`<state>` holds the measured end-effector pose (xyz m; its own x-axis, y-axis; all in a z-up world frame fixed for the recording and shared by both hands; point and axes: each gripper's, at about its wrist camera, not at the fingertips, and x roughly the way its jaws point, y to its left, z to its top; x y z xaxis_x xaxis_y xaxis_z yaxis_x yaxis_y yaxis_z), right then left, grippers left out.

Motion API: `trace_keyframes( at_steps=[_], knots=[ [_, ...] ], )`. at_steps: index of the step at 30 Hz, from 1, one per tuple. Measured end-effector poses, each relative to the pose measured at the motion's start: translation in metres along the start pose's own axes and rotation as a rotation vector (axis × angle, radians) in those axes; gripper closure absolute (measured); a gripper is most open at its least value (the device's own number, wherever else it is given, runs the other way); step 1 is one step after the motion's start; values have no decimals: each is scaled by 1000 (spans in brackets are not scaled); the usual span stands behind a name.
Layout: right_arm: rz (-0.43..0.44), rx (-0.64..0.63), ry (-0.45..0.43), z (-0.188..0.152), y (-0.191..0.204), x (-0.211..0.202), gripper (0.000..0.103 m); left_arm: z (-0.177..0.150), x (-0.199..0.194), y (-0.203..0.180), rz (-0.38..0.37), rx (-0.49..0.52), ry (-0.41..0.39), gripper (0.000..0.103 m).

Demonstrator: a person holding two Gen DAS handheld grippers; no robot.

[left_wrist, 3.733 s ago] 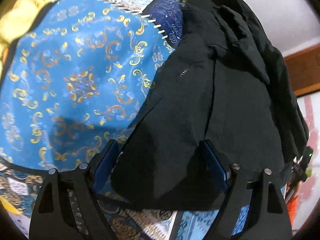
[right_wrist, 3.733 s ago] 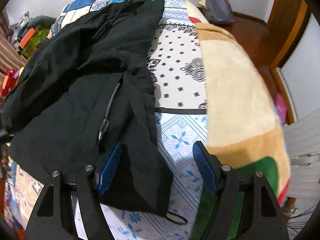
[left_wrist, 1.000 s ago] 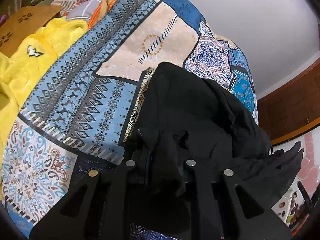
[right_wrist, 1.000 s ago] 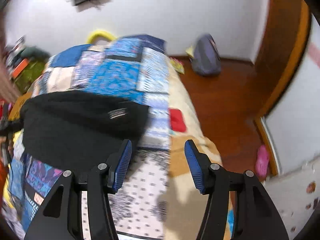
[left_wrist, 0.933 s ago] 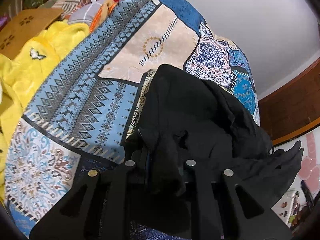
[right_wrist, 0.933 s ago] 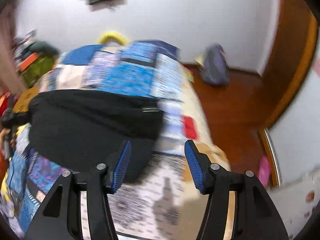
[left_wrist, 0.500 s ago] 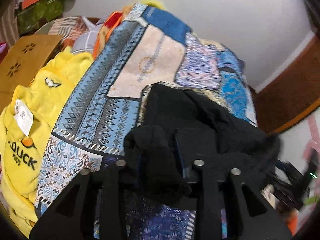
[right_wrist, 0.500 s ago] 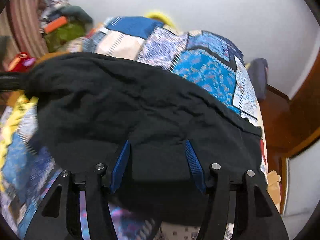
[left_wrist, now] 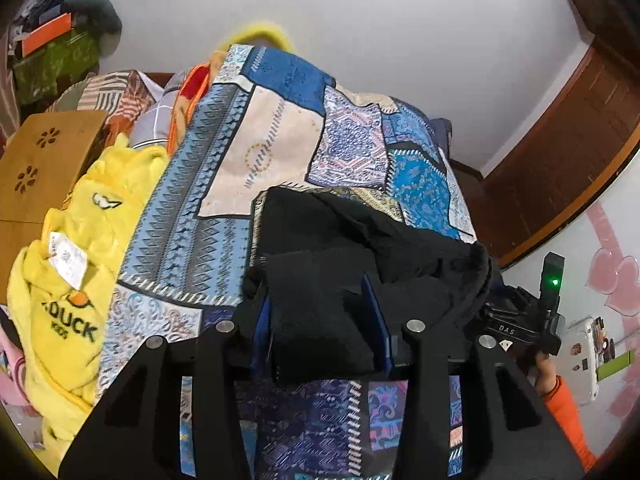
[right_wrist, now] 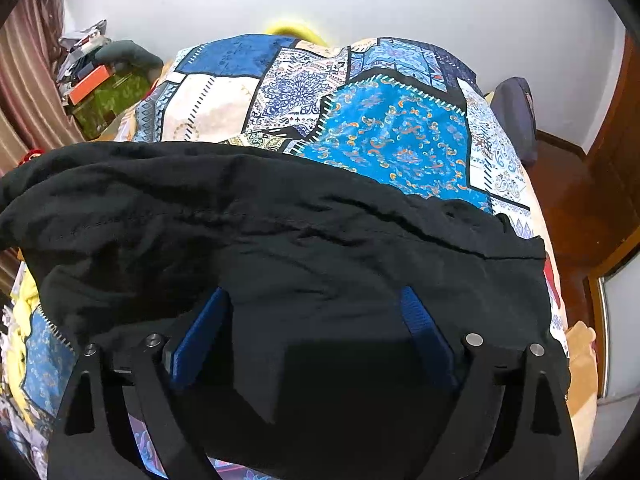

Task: Fold large clothes

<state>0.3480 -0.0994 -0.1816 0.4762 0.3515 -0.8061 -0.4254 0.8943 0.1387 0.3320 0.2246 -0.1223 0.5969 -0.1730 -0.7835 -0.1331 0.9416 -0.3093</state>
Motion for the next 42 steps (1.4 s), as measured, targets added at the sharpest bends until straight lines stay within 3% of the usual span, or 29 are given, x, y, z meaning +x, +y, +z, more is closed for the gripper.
trace_keyframes(
  at_steps=[4, 6, 9, 14, 22, 24, 26, 30, 33, 37, 42],
  knots=[
    [-2, -2, -9, -2, -1, 1, 15, 0, -27, 13, 77, 15, -82, 43],
    [-5, 3, -15, -2, -1, 0, 14, -2, -38, 20, 95, 12, -105, 42],
    [-8, 24, -24, 0, -3, -3, 15, -10, -43, 10, 159, 86, -105, 42],
    [-8, 57, -69, 2, -7, -27, 15, -30, -21, -30, 120, 199, -88, 42],
    [-6, 11, -155, -1, -17, -71, 15, -60, 54, -124, 27, 403, -86, 43],
    [-32, -23, -167, -4, -15, -71, 15, -60, 70, -138, 34, 427, -92, 50],
    [-37, -55, -176, -7, -12, -69, 15, -57, 90, -149, 52, 440, -87, 58],
    [-54, -100, -146, -13, -11, -45, 15, -47, 123, -161, 82, 426, -68, 58],
    [-44, -88, -85, -17, -16, -18, 15, -43, 145, -163, 119, 428, -56, 54],
    [35, 11, -86, -20, -32, -7, 14, -40, 165, -157, 127, 396, -45, 48],
    [19, -7, -76, -20, -27, -9, 14, -39, 171, -155, 130, 362, -45, 45]
  ],
)
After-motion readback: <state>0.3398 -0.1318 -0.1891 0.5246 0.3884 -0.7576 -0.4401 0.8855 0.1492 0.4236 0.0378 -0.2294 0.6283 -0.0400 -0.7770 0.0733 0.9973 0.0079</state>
